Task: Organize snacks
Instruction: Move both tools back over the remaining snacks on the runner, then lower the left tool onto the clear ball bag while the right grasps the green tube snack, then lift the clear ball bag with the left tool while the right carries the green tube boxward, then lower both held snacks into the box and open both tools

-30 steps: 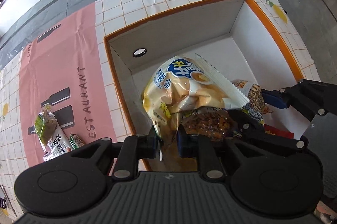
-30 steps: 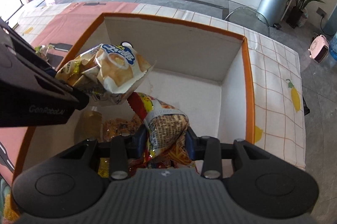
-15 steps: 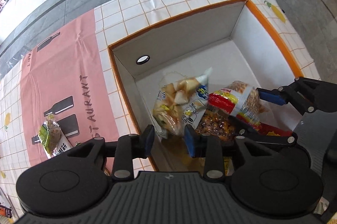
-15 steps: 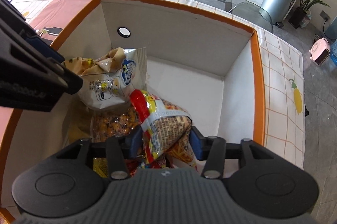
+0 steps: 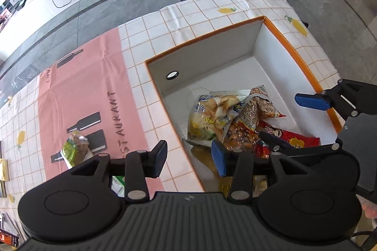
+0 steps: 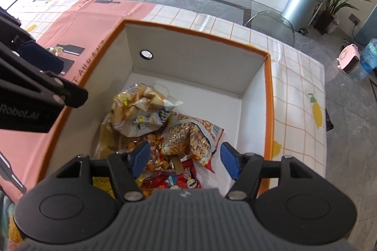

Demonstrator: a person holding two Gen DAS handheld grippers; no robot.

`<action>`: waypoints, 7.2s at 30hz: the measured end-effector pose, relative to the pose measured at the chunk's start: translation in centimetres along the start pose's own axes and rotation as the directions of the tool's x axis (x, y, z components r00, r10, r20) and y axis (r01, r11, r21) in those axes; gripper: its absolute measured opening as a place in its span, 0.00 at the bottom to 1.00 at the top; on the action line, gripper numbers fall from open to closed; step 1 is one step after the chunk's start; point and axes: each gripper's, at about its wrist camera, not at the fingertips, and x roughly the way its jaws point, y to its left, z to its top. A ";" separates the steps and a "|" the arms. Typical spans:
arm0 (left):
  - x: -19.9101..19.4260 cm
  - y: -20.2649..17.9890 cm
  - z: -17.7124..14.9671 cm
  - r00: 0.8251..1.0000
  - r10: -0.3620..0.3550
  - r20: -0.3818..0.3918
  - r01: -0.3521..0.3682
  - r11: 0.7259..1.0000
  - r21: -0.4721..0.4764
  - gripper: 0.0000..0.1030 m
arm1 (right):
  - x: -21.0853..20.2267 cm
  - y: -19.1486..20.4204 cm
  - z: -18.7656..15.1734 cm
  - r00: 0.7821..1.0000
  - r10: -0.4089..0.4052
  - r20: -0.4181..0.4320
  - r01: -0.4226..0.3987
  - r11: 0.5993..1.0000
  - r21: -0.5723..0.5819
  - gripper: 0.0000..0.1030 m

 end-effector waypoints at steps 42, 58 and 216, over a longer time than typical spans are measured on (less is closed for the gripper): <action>-9.4 15.9 -22.0 0.888 0.087 0.451 0.045 0.961 -0.273 0.53 | -12.1 21.5 -7.9 0.884 -0.039 0.466 -0.027 0.991 0.134 0.62; -1.5 19.4 -26.7 0.901 0.001 0.433 0.218 0.863 -0.456 0.53 | -3.8 26.2 -9.3 0.919 0.027 0.394 -0.083 0.988 0.128 0.59; 3.7 -5.0 -4.5 0.978 -0.189 0.086 0.195 0.978 -0.072 0.57 | -2.9 -2.0 -8.1 0.990 0.059 0.131 -0.071 0.994 0.086 0.18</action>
